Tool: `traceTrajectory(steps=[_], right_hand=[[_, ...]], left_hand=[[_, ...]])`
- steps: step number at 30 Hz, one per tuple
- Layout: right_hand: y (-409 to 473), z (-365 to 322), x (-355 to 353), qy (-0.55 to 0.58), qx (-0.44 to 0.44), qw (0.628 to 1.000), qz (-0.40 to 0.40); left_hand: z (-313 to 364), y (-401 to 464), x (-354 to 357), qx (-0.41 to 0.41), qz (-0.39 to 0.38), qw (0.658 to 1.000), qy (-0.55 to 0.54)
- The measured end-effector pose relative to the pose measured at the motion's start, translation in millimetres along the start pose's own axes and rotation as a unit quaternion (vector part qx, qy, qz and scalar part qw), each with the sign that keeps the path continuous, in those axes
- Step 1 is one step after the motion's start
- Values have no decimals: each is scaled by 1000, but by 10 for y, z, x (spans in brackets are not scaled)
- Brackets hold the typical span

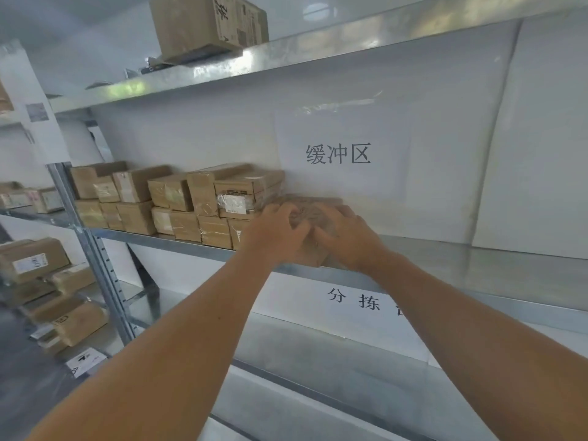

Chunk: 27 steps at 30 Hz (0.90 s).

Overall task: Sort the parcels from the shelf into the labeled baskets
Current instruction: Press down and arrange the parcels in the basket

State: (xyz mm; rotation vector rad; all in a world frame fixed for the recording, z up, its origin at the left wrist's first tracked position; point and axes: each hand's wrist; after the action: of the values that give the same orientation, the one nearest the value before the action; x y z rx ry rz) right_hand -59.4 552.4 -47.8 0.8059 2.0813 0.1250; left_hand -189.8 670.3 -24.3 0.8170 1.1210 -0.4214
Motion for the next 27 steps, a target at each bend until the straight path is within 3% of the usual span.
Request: traceTrajectory(steps=[4,11,16,20,23,27], right_hand=[[119,50,90,110,42,993,-33],[-17,72,287,347,74,927,125],[-318,52,212,432,90,875,201],[-636,29,120,426,79,880,195],[-797,28,153,419,79,886,185],[-994,54,179,421,84,881,197]], left_hand=[[-37,263,167,10,1,999,31],[139,221,114,-34,1,999,34],[191,-43,167,-109,-61,974,-190],[208,-326,282,-181,-57,899,-394],[249,-538,378,-203,-101,838,-496],[331,-811,360,-151,-68,848,-504]])
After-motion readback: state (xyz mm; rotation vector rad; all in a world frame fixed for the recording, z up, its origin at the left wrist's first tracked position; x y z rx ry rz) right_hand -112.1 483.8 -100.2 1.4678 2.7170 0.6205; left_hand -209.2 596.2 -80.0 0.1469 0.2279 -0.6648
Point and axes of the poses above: each hand's wrist, its own y-axis towards the middle knuckle, its own x-axis out of the palm, z = x × y, and after that the axes turned 10 degrees about y, right-handed
